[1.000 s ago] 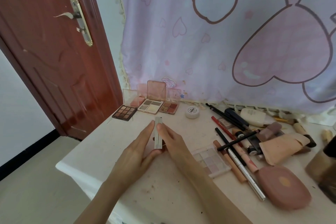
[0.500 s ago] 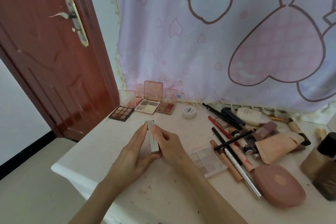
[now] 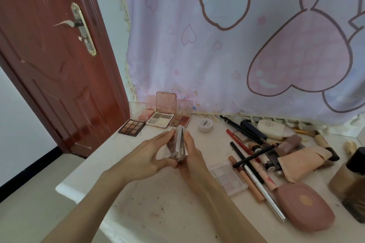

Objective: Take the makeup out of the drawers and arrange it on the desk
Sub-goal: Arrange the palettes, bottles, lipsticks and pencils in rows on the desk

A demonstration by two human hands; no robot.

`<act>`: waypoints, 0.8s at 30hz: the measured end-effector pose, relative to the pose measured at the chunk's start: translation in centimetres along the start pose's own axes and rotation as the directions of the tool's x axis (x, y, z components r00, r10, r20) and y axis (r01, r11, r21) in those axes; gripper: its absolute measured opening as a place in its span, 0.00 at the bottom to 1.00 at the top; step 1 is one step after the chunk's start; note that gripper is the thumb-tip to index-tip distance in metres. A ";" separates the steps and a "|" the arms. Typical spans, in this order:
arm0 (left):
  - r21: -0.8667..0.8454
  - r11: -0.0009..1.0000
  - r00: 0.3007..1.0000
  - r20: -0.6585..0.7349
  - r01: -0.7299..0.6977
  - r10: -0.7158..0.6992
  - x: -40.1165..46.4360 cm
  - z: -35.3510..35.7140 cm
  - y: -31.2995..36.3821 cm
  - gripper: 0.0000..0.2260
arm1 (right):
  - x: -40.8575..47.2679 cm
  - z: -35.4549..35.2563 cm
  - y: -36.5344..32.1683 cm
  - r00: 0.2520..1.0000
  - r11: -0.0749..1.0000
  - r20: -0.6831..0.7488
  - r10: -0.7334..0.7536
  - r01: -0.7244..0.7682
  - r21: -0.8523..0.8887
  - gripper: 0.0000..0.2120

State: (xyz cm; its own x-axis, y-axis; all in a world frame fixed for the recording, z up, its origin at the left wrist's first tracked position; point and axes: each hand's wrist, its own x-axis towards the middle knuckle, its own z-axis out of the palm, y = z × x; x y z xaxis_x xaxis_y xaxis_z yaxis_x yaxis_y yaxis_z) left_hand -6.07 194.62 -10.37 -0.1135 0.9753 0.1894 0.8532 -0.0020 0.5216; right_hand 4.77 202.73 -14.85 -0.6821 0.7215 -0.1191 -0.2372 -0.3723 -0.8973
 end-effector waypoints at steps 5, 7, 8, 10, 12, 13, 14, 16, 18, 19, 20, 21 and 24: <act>0.015 0.999 0.993 0.104 0.049 -0.051 0.4 -1.4 -0.3 0.24 | 0.0 0.0 0.1 0.996 0.990 0.073 0.056 -0.064 0.124 0.28; 0.014 0.997 0.990 0.121 0.070 -0.071 0.6 -1.8 -0.1 0.15 | 0.1 0.1 0.0 0.990 0.975 0.102 0.101 -0.119 0.186 0.28; 0.013 0.997 0.990 0.120 0.074 -0.075 0.7 -1.9 -0.1 0.14 | 0.1 0.3 0.0 0.984 0.963 0.108 0.138 -0.159 0.218 0.28; 0.018 0.996 0.989 0.120 0.090 -0.091 0.7 -1.9 -0.1 0.18 | 0.1 0.5 -0.1 0.970 0.932 0.120 0.212 -0.237 0.273 0.27; 0.001 0.991 0.985 0.104 0.137 -0.136 0.7 -1.6 -0.2 0.21 | 0.2 0.7 -0.2 0.957 0.901 0.129 0.258 -0.287 0.325 0.27; -0.017 0.988 0.985 0.086 0.153 -0.151 0.7 -1.5 -0.4 0.21 | 0.2 0.7 -0.2 0.955 0.888 0.132 0.266 -0.296 0.352 0.28; -0.026 0.987 0.985 0.070 0.158 -0.156 0.7 -1.5 -0.5 0.20 | 0.2 0.7 -0.1 0.954 0.878 0.137 0.268 -0.300 0.372 0.29; -0.043 0.990 0.990 0.047 0.133 -0.131 0.8 -1.8 -0.3 0.17 | 0.1 0.6 -0.1 0.953 0.861 0.150 0.265 -0.303 0.409 0.29; -0.045 0.997 0.998 0.012 0.068 -0.067 1.0 -2.3 0.0 0.13 | 0.0 0.4 -0.1 0.949 0.823 0.162 0.272 -0.316 0.472 0.29; -0.043 0.998 0.998 -0.026 0.047 -0.049 1.1 -2.5 0.1 0.12 | 0.1 0.4 -0.1 0.945 0.797 0.167 0.280 -0.326 0.509 0.29; -0.060 0.997 0.995 -0.087 0.049 -0.055 1.2 -2.6 0.2 0.12 | 0.1 0.4 -0.1 0.942 0.773 0.173 0.288 -0.335 0.539 0.29; -0.085 0.994 0.984 -0.159 0.065 -0.078 1.5 -2.8 0.1 0.11 | 0.1 0.4 -0.1 0.939 0.756 0.182 0.293 -0.344 0.557 0.29; -0.193 0.962 0.921 -0.304 0.192 -0.245 2.5 -3.2 0.0 0.14 | 0.0 0.7 0.1 0.929 0.738 0.231 0.289 -0.370 0.564 0.27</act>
State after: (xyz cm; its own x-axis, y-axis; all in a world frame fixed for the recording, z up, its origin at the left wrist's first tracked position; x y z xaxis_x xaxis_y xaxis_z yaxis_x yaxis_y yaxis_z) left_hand -8.01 196.31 -7.25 -0.4685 0.8312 0.2993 0.7005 0.1430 0.6992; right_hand 4.26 202.31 -14.66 -0.8621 0.4276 -0.2721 -0.3124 -0.8711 -0.3790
